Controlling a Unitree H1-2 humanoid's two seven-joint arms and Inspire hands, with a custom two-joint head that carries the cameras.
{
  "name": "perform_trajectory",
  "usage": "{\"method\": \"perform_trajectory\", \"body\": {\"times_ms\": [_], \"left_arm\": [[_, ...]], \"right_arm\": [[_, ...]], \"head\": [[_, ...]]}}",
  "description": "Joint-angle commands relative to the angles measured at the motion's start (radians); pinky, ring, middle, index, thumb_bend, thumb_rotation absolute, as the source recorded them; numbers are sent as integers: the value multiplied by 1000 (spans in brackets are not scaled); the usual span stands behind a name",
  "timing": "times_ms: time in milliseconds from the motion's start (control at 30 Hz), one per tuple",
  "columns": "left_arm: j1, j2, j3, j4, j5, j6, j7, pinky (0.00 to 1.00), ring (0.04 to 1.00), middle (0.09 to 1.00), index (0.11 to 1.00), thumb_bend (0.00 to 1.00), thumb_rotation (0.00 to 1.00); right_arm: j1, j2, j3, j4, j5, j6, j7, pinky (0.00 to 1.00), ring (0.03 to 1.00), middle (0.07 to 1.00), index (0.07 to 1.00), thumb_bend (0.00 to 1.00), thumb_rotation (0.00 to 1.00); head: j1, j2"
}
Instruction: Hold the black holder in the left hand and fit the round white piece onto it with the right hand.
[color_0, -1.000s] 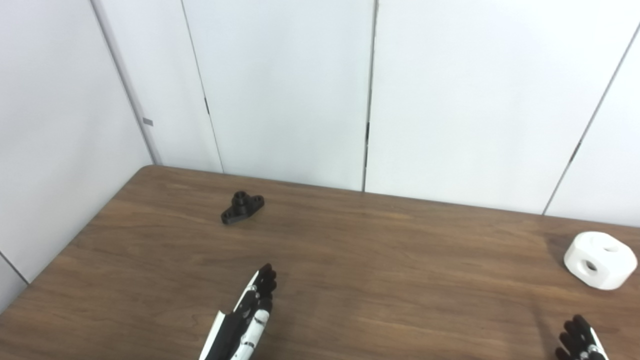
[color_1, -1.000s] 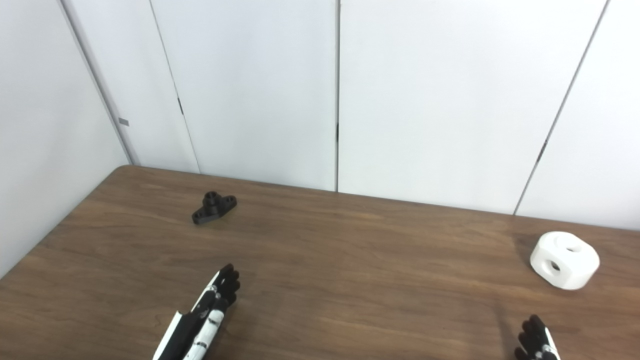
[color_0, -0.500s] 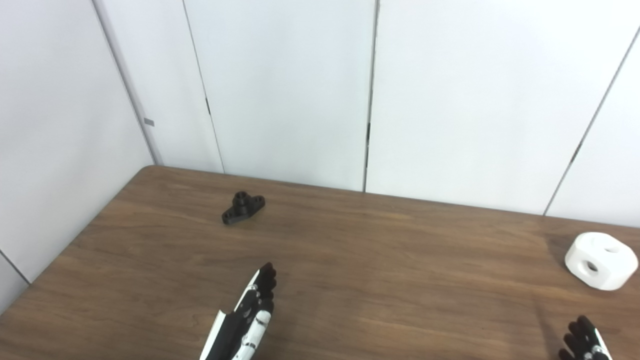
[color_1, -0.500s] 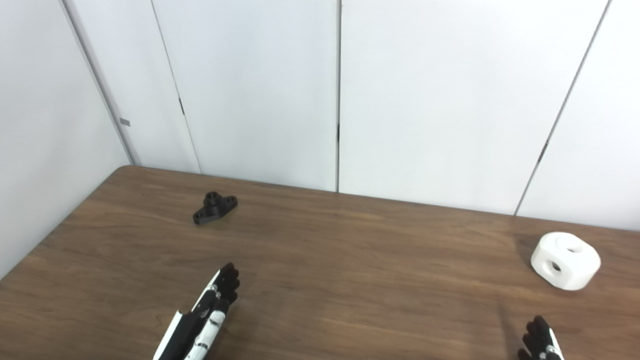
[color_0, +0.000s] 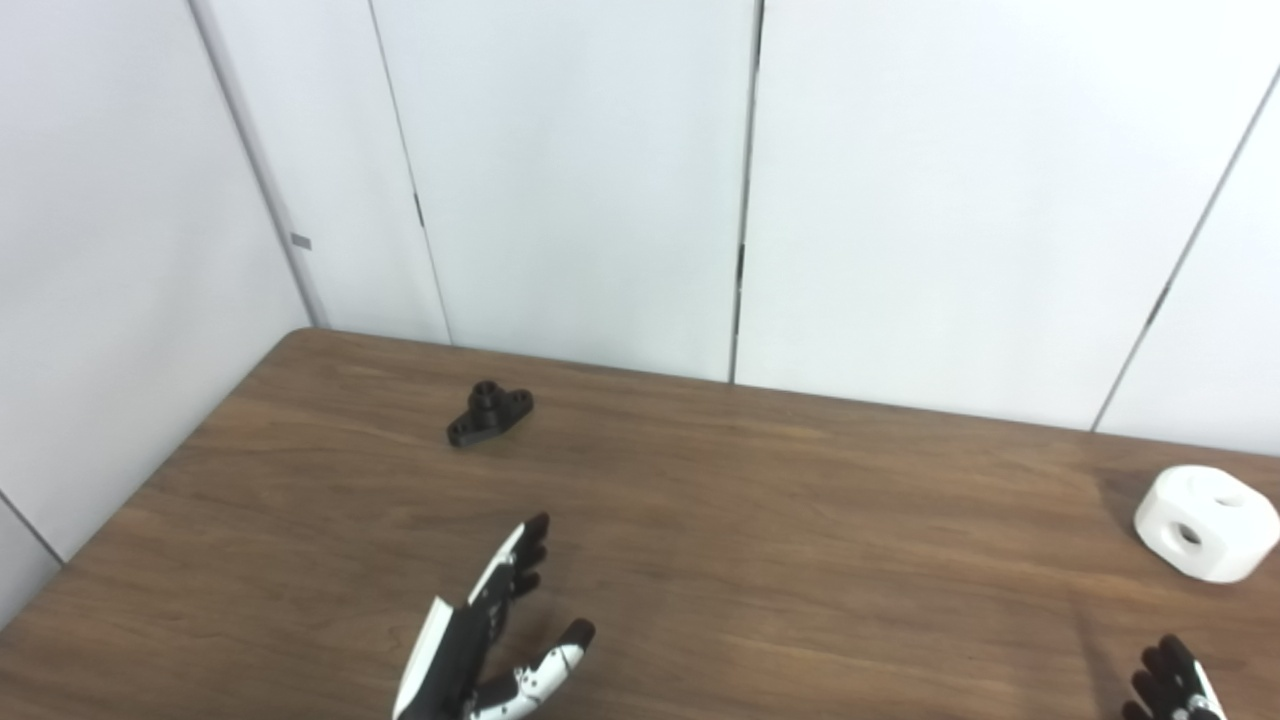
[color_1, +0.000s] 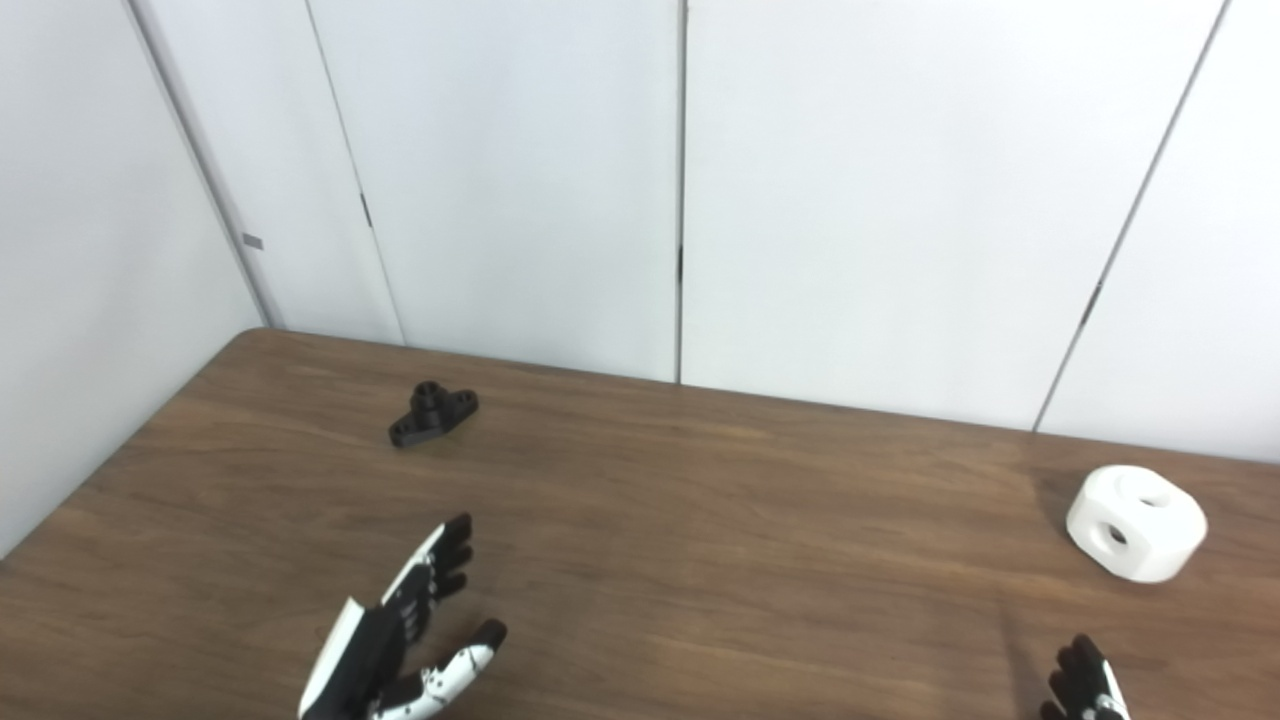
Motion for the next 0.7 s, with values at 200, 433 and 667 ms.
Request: {"method": "perform_trajectory", "body": {"times_ms": [200, 433, 667], "left_arm": [[-172, 13, 89, -78, 69, 166, 17, 948, 966, 973, 963, 652, 216], [-273, 72, 147, -48, 91, 278, -11, 995, 1000, 990, 963, 726, 404], [-329, 156, 124, 52, 199, 289, -4, 988, 999, 999, 938, 729, 527]], "right_arm": [[14, 8, -4, -56, 12, 15, -12, 1000, 1000, 1000, 1000, 715, 1000], [16, -11, 3, -24, 26, -37, 23, 1000, 1000, 1000, 1000, 734, 999], [13, -14, 6, 12, 11, -83, 25, 1000, 1000, 1000, 1000, 719, 1000]], "head": [[-7, 5], [-15, 9], [-19, 10]]}}
